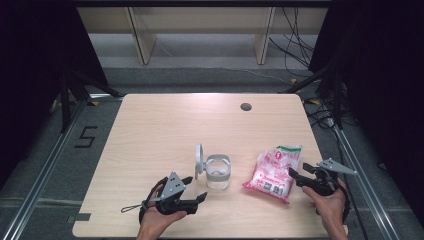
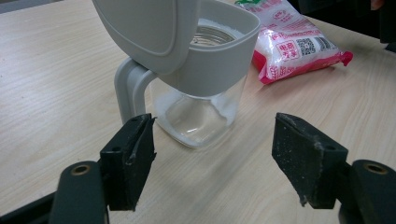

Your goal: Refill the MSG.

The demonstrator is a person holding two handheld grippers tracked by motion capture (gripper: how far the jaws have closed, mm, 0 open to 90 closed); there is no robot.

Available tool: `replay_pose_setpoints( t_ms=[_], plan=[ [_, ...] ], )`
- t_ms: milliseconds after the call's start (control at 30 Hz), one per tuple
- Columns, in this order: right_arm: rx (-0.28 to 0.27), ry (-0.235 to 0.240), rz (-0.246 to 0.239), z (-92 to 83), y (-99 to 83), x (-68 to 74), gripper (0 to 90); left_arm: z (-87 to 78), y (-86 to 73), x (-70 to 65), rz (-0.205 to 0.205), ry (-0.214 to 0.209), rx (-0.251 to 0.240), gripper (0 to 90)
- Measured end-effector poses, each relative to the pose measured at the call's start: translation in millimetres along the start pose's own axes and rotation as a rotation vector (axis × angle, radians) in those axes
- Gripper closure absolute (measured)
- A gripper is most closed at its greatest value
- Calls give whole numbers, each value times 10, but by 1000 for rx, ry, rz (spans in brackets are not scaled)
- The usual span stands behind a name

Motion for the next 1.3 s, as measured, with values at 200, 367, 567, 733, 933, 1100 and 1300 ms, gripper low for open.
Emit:
replay_pose_setpoints(
  t_ms=[200, 367, 567, 733, 933, 1100, 1300],
  plan=[
    [26, 12, 23, 95, -2, 29, 337, 9, 1, -9, 5, -15, 0, 292],
    [37, 14, 4, 199, 2, 24, 345, 12, 0, -15, 4, -15, 1, 290],
    [62, 17, 14, 291, -4, 36, 368, 19, -2, -15, -5, -16, -4, 287],
    [73, 30, 28, 332, 9, 72, 373, 12, -1, -14, 3, -15, 2, 287],
    [111, 12, 67, 357, 3, 80, 414, 11, 0, -16, 3, -14, 3, 287],
    [95, 26, 12, 403, 14, 55, 421, 12, 0, -16, 5, -13, 2, 287],
    [131, 12, 75, 414, 8, 92, 446, 18, -4, -26, 10, -12, 10, 287]
  ],
)
Point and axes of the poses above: each handheld gripper's, and its own axes: z roughly forward along the jaws, y roughly out of its top, x roughly to its left, the point moved 3 cm from there along z, roughly forward along the jaws, and after that the axes turned 7 degrees about -y, right-handed, at the moved point
